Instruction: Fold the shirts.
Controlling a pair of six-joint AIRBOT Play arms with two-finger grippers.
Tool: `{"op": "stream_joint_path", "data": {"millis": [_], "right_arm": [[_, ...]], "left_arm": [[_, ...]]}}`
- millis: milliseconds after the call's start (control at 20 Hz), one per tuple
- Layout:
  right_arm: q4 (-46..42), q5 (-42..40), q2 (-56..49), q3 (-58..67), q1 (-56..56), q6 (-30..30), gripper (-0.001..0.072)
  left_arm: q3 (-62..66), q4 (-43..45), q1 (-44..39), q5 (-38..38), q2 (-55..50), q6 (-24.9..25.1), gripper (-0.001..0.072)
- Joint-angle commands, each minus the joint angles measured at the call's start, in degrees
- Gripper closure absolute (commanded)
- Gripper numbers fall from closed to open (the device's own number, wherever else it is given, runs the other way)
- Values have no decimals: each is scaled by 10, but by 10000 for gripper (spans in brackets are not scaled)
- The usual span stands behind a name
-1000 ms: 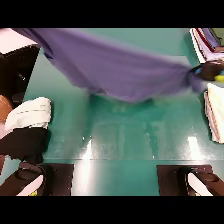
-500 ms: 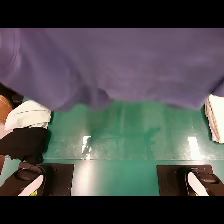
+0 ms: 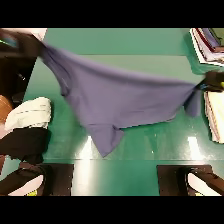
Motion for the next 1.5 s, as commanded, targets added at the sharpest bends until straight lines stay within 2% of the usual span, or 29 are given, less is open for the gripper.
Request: {"op": "stream_joint_path", "data": {"millis": [0,150,300,350,400,450,500,600,700,850,950,1150,1300,1450], "right_arm": [[4,-113,-113,-51,33,-10,701],[4,-176,-202,2,40,-12,699],[4,-193,-266,84,35,-12,692],[8,-187,-280,109,31,-12,546],[20,-172,-291,134,27,-12,309],[36,-153,-296,154,20,-20,268],[52,-132,-295,164,12,-38,268],[81,-97,-276,156,-5,-63,269],[96,-87,-235,104,-24,-79,269],[95,-90,-153,-9,-46,-84,270],[95,-91,-101,-73,-53,-85,272],[95,-123,-21,-151,-53,-87,272],[96,-132,12,-172,-53,-87,273],[112,-134,25,-172,-53,-87,273]], "left_arm": [[-68,-3,0,75,-110,13,682],[-64,0,0,157,-163,13,682],[-63,23,0,187,-170,6,681],[-61,33,0,181,-170,2,680],[-54,40,5,163,-170,-6,666],[-44,38,11,139,-170,-7,444],[-30,37,21,100,-169,-7,262],[-8,35,44,4,-164,-6,282],[-24,17,66,-58,-141,-5,282],[-130,-13,78,-62,-77,-7,282],[-232,-71,78,-50,-30,-6,281],[-423,-186,78,22,37,-2,282],[-507,-242,78,110,39,4,282],[-560,-341,78,205,39,63,282]]}}
